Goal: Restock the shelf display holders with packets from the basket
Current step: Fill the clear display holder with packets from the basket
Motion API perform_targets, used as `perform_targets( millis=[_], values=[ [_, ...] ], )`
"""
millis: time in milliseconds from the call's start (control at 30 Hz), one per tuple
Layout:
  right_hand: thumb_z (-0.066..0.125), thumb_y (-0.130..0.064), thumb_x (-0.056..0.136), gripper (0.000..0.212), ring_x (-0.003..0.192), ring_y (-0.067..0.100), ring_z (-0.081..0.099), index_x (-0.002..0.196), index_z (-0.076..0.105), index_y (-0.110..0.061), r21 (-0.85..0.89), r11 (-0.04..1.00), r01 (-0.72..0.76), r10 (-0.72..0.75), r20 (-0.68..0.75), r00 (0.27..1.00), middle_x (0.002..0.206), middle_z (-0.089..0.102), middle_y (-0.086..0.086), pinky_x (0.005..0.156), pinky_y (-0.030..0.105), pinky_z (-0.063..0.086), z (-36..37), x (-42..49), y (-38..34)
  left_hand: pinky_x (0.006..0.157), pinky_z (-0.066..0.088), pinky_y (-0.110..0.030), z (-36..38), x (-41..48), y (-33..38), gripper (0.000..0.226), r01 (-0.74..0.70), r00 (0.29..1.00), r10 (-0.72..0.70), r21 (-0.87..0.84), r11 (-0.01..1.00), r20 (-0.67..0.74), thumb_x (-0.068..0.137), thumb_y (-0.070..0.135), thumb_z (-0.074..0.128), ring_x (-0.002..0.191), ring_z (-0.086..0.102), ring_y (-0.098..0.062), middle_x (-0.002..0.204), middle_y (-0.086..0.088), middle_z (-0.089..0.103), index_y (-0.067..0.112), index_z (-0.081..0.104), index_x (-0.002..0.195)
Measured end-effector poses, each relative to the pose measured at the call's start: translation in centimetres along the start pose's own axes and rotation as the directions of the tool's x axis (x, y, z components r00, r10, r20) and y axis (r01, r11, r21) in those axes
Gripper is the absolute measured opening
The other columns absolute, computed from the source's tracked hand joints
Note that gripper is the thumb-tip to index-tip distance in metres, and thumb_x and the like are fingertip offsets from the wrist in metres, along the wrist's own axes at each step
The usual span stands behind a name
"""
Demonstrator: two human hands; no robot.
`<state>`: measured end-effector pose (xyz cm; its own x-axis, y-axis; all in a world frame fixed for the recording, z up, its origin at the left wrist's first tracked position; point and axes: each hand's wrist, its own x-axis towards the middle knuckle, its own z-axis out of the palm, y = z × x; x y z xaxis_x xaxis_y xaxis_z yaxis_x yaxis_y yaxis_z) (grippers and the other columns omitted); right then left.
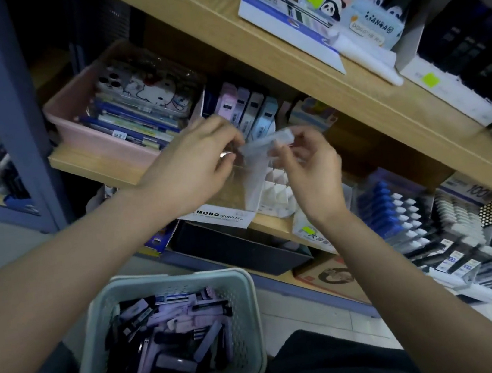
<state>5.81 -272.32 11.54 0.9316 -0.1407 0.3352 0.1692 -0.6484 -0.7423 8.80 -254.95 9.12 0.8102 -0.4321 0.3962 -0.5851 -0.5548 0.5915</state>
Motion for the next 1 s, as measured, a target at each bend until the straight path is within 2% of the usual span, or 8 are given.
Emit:
perform_targets(
  millis=[67, 200, 333, 367, 500, 667, 833, 1000],
  values=[
    [0.053, -0.017, 0.095, 0.005, 0.078, 0.007, 0.064, 0.100, 0.054, -0.018, -0.114, 0.992, 0.050, -0.064, -0.118, 0.991, 0.087, 0.062, -0.008, 0.073, 0.021, 0.054, 0.4, 1.3, 0.7, 0.103, 0.033, -0.037, 0.4, 1.3, -0.8, 0.037, -0.015, 1.000, 0.013, 0.115, 0.993, 0.022, 0.094, 0.020, 0.046, 0.123, 0.039, -0.020, 0.133, -0.006, 0.046, 0.013, 0.048, 0.131],
    [0.049, -0.021, 0.097, 0.018, 0.078, 0.008, 0.058, 0.101, 0.058, -0.007, -0.258, 0.965, 0.048, -0.098, -0.186, 0.978, 0.088, 0.061, 0.000, 0.075, 0.030, 0.051, 1.8, 3.2, 1.5, 0.110, 0.025, -0.040, 1.1, 2.1, -2.6, 0.046, -0.028, 0.998, 0.014, 0.244, 0.969, 0.058, 0.096, 0.022, 0.042, 0.133, 0.032, -0.027, 0.142, -0.013, 0.038, 0.008, 0.039, 0.139],
    [0.046, -0.023, 0.099, 0.026, 0.078, -0.013, 0.045, 0.116, 0.060, -0.009, -0.380, 0.925, 0.008, -0.054, -0.110, 0.992, 0.099, 0.060, -0.002, 0.078, 0.014, 0.038, 2.1, 4.5, 1.5, 0.107, 0.028, -0.041, 1.2, 2.2, -3.6, 0.047, -0.059, 0.997, 0.040, 0.314, 0.947, 0.065, 0.094, 0.015, 0.047, 0.128, 0.036, -0.031, 0.136, -0.017, 0.043, 0.003, 0.039, 0.139],
    [0.045, -0.024, 0.099, 0.028, 0.084, -0.012, 0.046, 0.119, 0.059, -0.012, -0.425, 0.905, -0.004, -0.028, -0.068, 0.997, 0.103, 0.060, -0.001, 0.079, 0.015, 0.037, 2.1, 4.8, 1.5, 0.106, 0.028, -0.041, 1.3, 2.3, -3.5, 0.049, -0.054, 0.997, 0.034, 0.323, 0.945, 0.067, 0.093, 0.015, 0.047, 0.128, 0.036, -0.031, 0.136, -0.017, 0.043, 0.003, 0.037, 0.140],
    [0.041, -0.026, 0.100, 0.032, 0.109, 0.022, 0.057, 0.129, 0.055, -0.019, -0.577, 0.817, -0.018, 0.068, 0.065, 0.996, 0.122, 0.060, 0.008, 0.090, 0.028, 0.042, 2.6, 6.1, 1.5, 0.102, 0.028, -0.040, 1.6, 2.6, -3.1, 0.049, -0.045, 0.996, 0.012, 0.376, 0.926, 0.090, 0.092, 0.014, 0.046, 0.127, 0.033, -0.030, 0.136, -0.016, 0.039, 0.003, 0.038, 0.139],
    [0.041, -0.024, 0.100, 0.027, 0.105, 0.021, 0.057, 0.123, 0.056, -0.019, -0.665, 0.747, 0.002, 0.055, 0.065, 0.996, 0.119, 0.059, 0.006, 0.075, 0.025, 0.040, 3.0, 7.1, 1.2, 0.101, 0.030, -0.041, 2.0, 2.7, -2.9, 0.049, -0.037, 0.997, 0.008, 0.409, 0.912, 0.074, 0.091, 0.013, 0.046, 0.125, 0.033, -0.032, 0.134, -0.017, 0.039, 0.002, 0.037, 0.139],
    [0.047, -0.026, 0.098, 0.025, 0.106, 0.025, 0.056, 0.119, 0.055, -0.015, -0.679, 0.733, -0.028, 0.060, 0.024, 0.998, 0.117, 0.058, 0.010, 0.084, 0.039, 0.050, 3.6, 7.5, 0.6, 0.104, 0.027, -0.039, 2.2, 2.6, -2.8, 0.052, -0.039, 0.997, 0.005, 0.420, 0.907, 0.082, 0.093, 0.017, 0.045, 0.128, 0.029, -0.030, 0.138, -0.015, 0.035, 0.005, 0.032, 0.142],
    [0.052, -0.026, 0.094, 0.024, 0.092, 0.029, 0.061, 0.116, 0.053, -0.015, -0.658, 0.753, -0.030, 0.043, 0.003, 0.999, 0.104, 0.061, 0.012, 0.076, 0.045, 0.053, 4.6, 7.3, 0.6, 0.107, 0.025, -0.039, 1.8, 2.4, -2.8, 0.055, -0.054, 0.994, 0.009, 0.417, 0.907, 0.109, 0.093, 0.016, 0.044, 0.131, 0.027, -0.028, 0.140, -0.014, 0.032, 0.006, 0.028, 0.144]
  ],
)
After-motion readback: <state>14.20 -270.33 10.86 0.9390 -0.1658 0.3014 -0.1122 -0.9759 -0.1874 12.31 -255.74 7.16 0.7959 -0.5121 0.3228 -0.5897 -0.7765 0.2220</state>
